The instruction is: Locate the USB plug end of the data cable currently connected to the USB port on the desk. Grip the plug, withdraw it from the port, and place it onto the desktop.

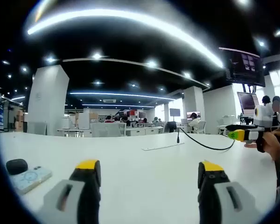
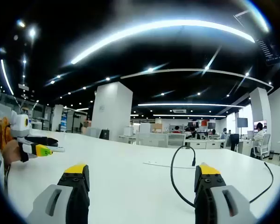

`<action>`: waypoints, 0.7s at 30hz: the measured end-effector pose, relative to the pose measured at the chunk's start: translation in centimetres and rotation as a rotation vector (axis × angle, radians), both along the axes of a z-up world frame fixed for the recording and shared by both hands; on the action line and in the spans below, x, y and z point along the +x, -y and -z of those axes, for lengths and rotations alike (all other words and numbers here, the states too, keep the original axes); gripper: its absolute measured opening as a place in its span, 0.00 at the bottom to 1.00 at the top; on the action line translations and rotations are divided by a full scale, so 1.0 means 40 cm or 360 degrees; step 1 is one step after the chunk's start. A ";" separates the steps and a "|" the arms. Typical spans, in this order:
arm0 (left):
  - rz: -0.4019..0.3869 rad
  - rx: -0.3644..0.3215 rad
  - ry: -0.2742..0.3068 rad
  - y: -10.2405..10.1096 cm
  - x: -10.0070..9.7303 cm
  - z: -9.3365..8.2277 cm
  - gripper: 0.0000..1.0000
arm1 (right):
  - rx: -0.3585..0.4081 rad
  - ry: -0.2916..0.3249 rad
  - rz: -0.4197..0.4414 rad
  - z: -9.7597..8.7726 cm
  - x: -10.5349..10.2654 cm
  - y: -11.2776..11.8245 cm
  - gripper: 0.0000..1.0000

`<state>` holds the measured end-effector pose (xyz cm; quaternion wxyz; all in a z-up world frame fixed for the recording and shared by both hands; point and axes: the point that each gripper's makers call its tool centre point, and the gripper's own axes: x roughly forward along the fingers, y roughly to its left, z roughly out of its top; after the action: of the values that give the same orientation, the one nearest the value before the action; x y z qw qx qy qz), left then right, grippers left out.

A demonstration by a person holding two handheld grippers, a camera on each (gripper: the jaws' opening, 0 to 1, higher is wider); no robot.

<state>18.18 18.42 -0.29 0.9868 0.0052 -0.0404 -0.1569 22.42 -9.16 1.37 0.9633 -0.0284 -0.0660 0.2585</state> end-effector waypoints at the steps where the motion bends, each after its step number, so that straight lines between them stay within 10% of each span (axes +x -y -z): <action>1: 0.0001 -0.0004 -0.0003 0.000 0.000 0.001 0.84 | 0.0005 -0.0001 0.0000 0.000 0.000 0.001 0.92; 21: -0.0002 -0.0098 -0.0049 -0.014 -0.001 0.007 0.72 | 0.0057 -0.0015 -0.0006 -0.008 -0.002 0.012 0.73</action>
<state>18.14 18.98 -0.58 0.9871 -0.0275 -0.0299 -0.1550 22.35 -9.65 1.68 0.9635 -0.0097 -0.0660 0.2591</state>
